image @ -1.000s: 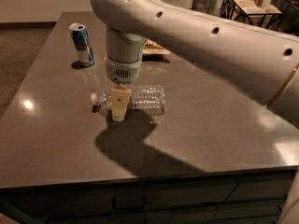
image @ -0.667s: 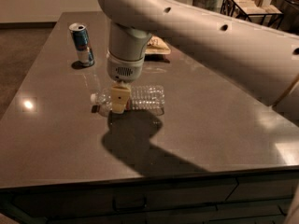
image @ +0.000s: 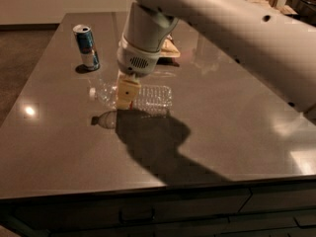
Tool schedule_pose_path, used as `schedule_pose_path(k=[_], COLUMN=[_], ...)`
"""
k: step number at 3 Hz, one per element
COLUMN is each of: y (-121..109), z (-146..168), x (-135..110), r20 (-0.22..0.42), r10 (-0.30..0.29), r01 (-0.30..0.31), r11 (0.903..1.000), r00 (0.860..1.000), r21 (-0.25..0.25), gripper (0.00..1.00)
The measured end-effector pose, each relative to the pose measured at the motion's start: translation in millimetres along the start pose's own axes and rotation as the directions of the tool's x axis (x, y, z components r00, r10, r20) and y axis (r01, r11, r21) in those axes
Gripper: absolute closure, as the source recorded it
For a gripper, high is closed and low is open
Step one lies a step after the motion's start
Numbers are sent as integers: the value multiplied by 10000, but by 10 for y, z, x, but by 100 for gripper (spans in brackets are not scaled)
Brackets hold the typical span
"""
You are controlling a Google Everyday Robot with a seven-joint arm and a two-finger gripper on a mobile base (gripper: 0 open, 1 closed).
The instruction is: Place water bottle upright
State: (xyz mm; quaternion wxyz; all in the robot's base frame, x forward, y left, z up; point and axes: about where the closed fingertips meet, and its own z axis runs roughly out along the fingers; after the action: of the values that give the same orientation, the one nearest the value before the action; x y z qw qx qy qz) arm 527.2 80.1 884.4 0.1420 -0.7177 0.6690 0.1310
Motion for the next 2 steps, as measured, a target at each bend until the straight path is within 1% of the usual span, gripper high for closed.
schedule_pose_path(k=[1,2], y=[-84,-215], z=[-367,-818], x=[-122,-315], r20=[1151,3393], r10=[-102,-113], r01=[87,-35], r11=[9999,9991], r00=[9933,9406], r21=[135,429], gripper=[100,100])
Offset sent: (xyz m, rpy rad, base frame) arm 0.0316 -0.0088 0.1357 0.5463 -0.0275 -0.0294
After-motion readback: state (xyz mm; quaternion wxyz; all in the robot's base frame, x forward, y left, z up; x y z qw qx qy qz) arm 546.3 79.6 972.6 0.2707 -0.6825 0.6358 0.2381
